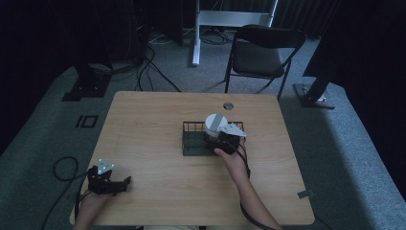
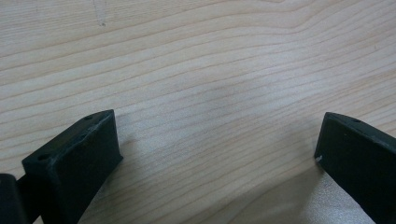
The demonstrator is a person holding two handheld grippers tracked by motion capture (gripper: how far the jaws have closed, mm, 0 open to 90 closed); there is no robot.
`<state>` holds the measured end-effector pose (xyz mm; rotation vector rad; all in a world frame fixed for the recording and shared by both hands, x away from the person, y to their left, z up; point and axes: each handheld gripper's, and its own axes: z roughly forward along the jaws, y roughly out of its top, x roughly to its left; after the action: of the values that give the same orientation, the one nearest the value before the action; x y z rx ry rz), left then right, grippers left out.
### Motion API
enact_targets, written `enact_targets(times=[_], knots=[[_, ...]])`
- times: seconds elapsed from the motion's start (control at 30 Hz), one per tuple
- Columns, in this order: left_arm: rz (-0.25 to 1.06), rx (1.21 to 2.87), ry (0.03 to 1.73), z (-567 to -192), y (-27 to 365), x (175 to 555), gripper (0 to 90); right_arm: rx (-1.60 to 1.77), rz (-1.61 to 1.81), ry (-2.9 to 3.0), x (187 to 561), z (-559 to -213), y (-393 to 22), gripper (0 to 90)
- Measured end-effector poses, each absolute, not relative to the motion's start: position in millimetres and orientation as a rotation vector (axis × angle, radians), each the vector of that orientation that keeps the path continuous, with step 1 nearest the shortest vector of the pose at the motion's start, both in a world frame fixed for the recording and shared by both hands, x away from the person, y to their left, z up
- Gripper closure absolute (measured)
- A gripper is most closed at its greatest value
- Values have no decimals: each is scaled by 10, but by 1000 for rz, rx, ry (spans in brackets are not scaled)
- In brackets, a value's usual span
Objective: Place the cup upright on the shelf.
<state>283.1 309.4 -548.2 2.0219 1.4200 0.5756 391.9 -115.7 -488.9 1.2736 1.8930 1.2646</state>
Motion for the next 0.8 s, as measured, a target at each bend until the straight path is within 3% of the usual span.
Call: enact_targets(times=[0.8], knots=[[575,2022,1420,-5482,3094,2832,2,1235,1302,1870,3782,-4869,-1280,120]])
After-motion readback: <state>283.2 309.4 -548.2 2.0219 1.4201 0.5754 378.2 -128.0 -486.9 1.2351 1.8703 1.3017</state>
